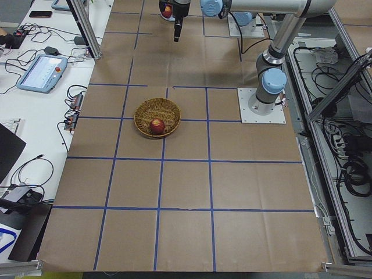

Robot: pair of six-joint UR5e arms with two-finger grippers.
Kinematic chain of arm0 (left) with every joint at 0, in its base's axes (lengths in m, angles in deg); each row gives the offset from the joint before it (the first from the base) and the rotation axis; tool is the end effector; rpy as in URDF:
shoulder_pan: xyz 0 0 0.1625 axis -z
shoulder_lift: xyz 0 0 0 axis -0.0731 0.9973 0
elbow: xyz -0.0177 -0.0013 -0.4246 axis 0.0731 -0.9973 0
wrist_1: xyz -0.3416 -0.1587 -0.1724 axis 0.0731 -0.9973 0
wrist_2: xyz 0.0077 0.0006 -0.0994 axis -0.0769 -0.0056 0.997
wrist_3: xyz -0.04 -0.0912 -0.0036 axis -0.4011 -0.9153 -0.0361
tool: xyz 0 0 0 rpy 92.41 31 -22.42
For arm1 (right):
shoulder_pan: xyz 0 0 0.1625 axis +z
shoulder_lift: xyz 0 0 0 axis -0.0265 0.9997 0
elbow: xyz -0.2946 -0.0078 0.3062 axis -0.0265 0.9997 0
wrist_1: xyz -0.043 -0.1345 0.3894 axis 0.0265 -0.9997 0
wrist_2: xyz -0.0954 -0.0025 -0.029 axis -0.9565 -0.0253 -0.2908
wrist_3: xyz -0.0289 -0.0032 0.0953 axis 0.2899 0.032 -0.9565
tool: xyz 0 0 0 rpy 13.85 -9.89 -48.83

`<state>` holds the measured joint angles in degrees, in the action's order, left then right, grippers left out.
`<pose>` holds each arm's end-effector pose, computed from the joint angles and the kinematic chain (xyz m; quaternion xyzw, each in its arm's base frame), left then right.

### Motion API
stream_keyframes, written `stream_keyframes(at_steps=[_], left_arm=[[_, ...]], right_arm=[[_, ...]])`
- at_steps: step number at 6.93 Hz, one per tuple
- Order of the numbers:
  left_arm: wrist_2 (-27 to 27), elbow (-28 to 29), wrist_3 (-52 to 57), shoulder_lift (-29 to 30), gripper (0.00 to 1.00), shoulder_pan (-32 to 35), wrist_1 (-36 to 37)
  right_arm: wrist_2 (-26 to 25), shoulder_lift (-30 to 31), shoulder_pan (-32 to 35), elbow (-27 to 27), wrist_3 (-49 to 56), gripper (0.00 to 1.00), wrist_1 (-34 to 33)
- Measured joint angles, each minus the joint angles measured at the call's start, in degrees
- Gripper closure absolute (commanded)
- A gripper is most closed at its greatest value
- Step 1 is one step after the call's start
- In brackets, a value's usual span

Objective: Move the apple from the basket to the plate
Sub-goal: 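Lower the apple onto the plate and open the right gripper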

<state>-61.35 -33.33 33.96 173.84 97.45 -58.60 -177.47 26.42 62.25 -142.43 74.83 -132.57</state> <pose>-0.1614 -0.4694 0.4956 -0.0204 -0.9969 0.0751 0.0091 -0.1246 -0.5589 0.2550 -0.0692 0.9975 -0.0024 0.0101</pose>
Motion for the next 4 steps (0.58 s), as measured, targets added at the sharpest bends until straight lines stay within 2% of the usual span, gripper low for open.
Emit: stream_keyframes(at_steps=[2,4], left_arm=[[-0.1,-0.04,0.0,-0.5,0.0,0.0,-0.53],[-0.16,-0.72,0.0,-0.82,0.0,0.0,-0.74]], right_arm=[[0.01,0.54,0.17,0.37,-0.21,0.0,0.28],[1.09,3.64,1.27,1.6,-0.99,0.0,2.52]])
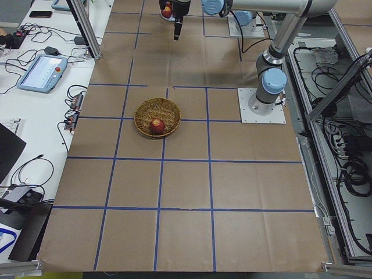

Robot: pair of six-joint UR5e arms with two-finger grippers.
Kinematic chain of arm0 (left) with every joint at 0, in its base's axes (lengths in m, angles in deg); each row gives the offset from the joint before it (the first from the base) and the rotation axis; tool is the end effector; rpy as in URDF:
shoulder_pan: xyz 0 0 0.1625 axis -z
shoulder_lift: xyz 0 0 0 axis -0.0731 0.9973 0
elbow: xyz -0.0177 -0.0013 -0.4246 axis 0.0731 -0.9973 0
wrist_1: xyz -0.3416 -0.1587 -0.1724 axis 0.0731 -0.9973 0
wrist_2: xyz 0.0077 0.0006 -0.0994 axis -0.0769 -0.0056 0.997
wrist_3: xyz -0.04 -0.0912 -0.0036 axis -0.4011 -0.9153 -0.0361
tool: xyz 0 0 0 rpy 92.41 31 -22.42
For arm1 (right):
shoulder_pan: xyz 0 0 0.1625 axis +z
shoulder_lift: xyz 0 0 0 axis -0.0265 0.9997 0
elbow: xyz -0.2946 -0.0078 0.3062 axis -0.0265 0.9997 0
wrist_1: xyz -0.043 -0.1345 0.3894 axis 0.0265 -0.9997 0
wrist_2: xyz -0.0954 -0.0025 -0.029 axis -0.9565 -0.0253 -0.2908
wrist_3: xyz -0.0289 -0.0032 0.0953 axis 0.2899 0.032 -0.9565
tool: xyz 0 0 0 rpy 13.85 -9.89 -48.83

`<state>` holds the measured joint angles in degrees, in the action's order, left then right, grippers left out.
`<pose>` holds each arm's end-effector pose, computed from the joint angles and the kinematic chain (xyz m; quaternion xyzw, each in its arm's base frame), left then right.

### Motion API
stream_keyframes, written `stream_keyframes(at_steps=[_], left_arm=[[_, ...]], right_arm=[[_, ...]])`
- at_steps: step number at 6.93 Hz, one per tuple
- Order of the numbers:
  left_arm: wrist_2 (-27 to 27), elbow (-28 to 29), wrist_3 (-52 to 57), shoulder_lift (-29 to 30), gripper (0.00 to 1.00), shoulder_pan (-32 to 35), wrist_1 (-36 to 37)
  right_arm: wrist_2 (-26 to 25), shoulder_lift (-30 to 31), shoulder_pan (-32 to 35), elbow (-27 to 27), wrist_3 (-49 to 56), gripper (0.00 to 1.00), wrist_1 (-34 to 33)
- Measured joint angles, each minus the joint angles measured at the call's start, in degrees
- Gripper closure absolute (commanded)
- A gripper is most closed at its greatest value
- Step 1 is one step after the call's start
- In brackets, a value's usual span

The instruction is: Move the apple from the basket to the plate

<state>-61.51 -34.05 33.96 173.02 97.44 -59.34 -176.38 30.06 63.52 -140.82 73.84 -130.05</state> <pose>-0.1607 -0.4624 0.4946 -0.0202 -0.9973 0.0696 0.0075 -0.1091 -0.5593 0.2983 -0.0721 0.9970 -0.0276 0.0069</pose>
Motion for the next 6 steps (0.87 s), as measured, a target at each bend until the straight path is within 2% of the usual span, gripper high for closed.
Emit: stream_keyframes(at_steps=[3,6], left_arm=[[-0.02,-0.23,0.0,-0.31,0.0,0.0,-0.03],[0.15,-0.37,0.0,-0.29,0.0,0.0,-0.07]], right_arm=[[0.36,7.86,8.11,4.91,-6.69,0.0,13.05],[-1.62,12.86,19.69,6.87,-23.78,0.0,20.44]])
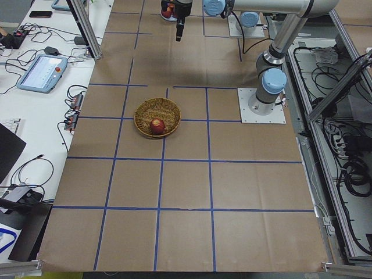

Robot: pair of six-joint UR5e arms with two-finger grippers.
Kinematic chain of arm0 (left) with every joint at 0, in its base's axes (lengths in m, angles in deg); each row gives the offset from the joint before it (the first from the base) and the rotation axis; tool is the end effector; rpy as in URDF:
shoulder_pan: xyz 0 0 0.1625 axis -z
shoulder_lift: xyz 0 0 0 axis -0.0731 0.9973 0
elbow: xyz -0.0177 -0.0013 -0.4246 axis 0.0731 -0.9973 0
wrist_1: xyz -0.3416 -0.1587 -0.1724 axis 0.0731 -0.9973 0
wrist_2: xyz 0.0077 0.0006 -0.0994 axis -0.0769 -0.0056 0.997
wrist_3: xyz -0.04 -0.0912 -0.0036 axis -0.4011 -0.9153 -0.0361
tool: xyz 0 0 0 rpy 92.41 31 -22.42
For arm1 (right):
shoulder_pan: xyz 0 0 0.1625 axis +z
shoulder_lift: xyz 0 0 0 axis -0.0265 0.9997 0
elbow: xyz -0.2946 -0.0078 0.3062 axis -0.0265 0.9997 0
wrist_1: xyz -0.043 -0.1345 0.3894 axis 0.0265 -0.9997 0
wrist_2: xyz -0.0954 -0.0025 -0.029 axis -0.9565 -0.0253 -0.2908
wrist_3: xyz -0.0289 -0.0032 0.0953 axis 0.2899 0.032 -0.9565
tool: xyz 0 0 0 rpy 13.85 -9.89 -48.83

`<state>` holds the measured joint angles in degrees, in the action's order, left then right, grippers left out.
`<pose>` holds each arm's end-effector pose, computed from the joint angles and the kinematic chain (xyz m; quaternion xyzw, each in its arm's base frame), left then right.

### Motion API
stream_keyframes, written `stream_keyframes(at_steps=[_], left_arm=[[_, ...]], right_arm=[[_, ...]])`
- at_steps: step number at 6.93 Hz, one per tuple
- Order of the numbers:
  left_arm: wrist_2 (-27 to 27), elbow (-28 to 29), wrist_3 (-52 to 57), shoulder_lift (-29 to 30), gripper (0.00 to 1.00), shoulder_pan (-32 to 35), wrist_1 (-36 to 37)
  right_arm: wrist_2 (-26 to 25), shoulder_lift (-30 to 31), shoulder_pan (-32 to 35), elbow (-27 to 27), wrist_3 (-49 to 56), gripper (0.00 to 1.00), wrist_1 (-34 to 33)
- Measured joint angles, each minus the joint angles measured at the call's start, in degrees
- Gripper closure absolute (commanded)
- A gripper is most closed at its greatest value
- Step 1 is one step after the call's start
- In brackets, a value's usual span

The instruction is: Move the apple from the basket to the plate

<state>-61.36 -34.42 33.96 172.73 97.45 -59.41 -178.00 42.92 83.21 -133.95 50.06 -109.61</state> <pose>-0.1609 -0.4600 0.4935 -0.0203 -0.9974 0.0683 0.0087 0.0880 -0.5087 0.4372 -0.0361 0.9992 -0.0152 0.0034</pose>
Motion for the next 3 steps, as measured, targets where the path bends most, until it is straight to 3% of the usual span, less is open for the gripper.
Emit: stream_keyframes(at_steps=[3], left_arm=[[0.08,-0.1,0.0,0.25,0.0,0.0,0.04]], right_arm=[[-1.04,0.68,5.99,2.08,-6.42,0.0,3.09]])
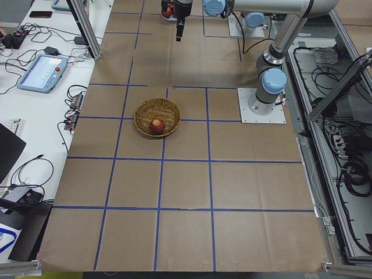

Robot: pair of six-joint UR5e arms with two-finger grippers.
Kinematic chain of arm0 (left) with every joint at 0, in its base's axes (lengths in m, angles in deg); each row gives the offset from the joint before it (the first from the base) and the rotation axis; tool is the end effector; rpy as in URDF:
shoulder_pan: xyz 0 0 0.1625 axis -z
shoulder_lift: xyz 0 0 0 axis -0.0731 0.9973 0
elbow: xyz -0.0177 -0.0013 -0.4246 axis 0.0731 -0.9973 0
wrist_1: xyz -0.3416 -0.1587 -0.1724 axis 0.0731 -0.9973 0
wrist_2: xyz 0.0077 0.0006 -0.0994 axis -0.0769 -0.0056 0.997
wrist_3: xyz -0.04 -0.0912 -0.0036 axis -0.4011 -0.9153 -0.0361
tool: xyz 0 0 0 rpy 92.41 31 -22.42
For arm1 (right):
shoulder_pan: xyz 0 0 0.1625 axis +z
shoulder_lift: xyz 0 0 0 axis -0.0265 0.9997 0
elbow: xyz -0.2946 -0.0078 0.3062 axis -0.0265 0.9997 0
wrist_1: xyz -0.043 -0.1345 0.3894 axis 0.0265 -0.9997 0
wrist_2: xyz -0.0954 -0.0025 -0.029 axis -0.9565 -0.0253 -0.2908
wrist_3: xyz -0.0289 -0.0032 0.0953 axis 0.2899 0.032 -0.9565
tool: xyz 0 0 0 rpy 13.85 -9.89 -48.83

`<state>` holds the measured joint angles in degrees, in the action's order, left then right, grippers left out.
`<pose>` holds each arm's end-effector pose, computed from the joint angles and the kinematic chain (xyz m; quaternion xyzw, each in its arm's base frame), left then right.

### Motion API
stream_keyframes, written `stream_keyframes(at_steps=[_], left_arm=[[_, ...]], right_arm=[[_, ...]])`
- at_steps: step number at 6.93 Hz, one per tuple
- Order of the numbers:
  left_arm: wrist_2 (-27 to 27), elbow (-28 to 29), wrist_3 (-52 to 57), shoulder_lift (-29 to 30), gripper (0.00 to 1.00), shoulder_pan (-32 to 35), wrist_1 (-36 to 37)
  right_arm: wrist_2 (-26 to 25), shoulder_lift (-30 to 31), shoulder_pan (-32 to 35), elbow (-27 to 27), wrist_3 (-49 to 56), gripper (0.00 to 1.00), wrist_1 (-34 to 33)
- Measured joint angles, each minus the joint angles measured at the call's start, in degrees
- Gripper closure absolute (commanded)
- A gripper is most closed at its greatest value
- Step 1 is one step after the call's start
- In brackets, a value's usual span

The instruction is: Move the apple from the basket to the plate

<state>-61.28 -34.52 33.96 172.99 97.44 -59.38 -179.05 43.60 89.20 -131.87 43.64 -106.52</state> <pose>-0.1610 -0.4614 0.4906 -0.0203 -0.9976 0.0654 0.0093 0.1387 -0.4932 0.4554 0.0323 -0.9994 0.0117 0.0041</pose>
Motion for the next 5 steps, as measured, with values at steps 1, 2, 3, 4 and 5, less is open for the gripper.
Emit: stream_keyframes(at_steps=[1,2,3,4,5], left_arm=[[0.0,-0.01,0.0,0.03,0.0,0.0,0.0],[0.0,-0.01,0.0,0.03,0.0,0.0,-0.02],[0.0,-0.01,0.0,0.0,0.0,0.0,-0.06],[0.0,-0.01,0.0,-0.02,0.0,0.0,-0.1],[0.0,-0.01,0.0,-0.03,0.0,0.0,-0.14]], right_arm=[[0.07,-0.1,-0.05,1.07,-0.12,0.0,1.04],[0.13,-0.16,-0.17,1.56,-0.07,0.0,1.47],[0.19,-0.16,-0.23,1.7,-0.01,0.0,1.59],[0.25,-0.15,-0.25,1.71,0.07,0.0,1.61],[0.31,-0.15,-0.27,1.7,0.17,0.0,1.61]])
